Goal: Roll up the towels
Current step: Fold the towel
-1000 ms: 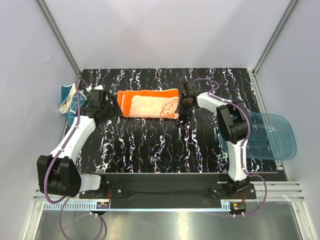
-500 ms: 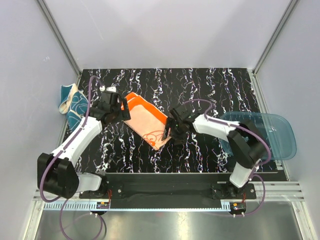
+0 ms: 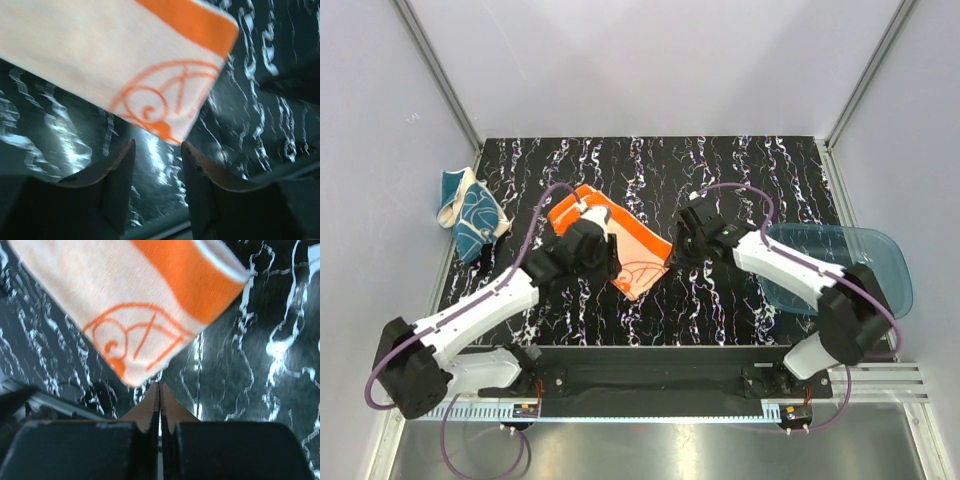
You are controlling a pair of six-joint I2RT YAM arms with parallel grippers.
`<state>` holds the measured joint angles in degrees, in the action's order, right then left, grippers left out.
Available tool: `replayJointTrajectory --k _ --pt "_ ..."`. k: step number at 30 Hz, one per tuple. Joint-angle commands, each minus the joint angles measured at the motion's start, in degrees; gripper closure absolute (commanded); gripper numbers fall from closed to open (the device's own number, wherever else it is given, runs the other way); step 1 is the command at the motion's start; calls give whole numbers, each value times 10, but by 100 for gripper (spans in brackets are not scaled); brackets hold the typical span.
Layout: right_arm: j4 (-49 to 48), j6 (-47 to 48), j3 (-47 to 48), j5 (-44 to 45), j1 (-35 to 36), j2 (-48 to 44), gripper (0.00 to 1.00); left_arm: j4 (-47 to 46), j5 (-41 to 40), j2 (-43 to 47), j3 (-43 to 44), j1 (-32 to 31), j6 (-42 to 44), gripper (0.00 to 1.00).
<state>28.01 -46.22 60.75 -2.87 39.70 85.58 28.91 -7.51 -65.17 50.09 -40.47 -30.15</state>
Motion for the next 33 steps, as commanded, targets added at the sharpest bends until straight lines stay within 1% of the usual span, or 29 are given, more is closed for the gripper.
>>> replayJointTrajectory --k 1,2,6,9,11,14,17,22,23,25,28,30,33 --pt "-73 12 10 -57 -34 55 100 -118 32 -21 -39 -47 -53 60" --pt "-81 14 16 -69 -42 80 100 -131 35 -45 -45 -55 -58 65" --pt "-128 25 20 -107 -74 123 100 -158 12 -112 -23 -105 -68 66" --pt "-158 38 23 -130 -95 162 100 -164 -6 -153 -10 -119 -74 66" --pt "-161 52 37 -143 -103 199 100 -169 -13 -176 -11 -120 -82 66" --pt "-162 68 41 -151 -115 222 100 -177 -11 -191 -26 -120 -90 67" --pt "-166 68 25 -148 -125 216 100 -199 -10 -195 -61 -120 -102 67" --pt "-100 66 13 -98 -134 202 100 -227 -8 -203 -105 -120 -119 67" --pt "-89 64 10 -73 -134 188 100 -231 -5 -206 -109 -120 -121 67" --pt "-69 60 2 -61 -134 167 100 -238 -4 -210 -118 -120 -123 68" --pt "-58 64 3 -72 -135 145 100 -242 -1 -217 -120 -120 -121 68" --pt "-52 67 8 -85 -135 111 100 -222 2 -218 -108 -120 -119 71" --pt "-34 75 23 -100 -134 66 100 -196 0 -185 -88 -127 -121 71"
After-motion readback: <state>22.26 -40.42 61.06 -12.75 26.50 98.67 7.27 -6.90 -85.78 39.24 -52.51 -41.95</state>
